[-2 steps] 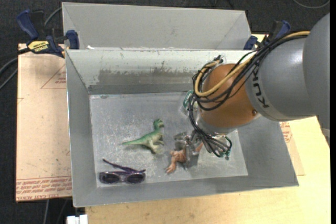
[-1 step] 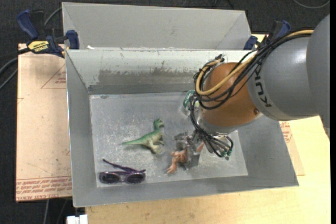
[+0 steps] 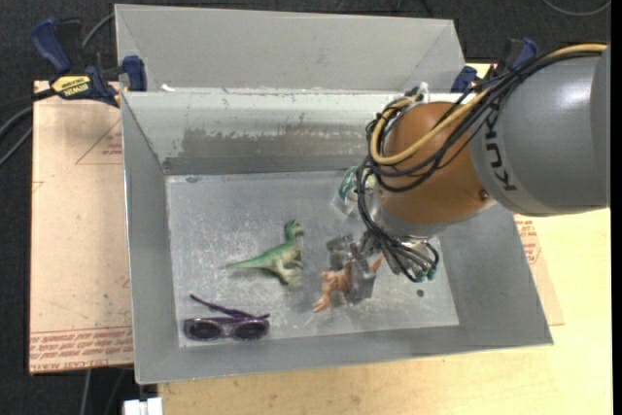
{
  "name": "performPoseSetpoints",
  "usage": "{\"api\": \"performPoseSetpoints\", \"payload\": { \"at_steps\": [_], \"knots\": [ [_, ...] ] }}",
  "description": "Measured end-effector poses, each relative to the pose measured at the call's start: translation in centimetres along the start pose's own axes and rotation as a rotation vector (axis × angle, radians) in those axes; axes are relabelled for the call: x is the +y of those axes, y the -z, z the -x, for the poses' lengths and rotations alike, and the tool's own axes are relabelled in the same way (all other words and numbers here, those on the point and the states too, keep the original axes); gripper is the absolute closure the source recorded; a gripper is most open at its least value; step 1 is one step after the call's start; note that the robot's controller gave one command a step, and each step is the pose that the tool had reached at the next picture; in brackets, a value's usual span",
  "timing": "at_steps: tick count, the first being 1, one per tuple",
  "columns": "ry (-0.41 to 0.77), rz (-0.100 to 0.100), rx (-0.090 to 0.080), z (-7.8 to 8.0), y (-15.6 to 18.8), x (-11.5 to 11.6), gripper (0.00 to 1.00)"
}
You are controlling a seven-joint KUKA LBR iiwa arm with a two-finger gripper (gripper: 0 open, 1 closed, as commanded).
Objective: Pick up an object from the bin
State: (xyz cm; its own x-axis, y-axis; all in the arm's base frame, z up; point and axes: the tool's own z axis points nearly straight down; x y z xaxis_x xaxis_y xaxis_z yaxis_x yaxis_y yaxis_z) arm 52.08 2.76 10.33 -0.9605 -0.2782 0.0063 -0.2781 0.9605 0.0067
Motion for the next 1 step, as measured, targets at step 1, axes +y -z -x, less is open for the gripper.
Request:
{"api": "performPoseSetpoints", "payload": {
  "at_steps": [1],
  "knots": [
    [0.0, 0.0, -0.002, 0.06, 1.11, 0.0, 1.0]
  ]
}}
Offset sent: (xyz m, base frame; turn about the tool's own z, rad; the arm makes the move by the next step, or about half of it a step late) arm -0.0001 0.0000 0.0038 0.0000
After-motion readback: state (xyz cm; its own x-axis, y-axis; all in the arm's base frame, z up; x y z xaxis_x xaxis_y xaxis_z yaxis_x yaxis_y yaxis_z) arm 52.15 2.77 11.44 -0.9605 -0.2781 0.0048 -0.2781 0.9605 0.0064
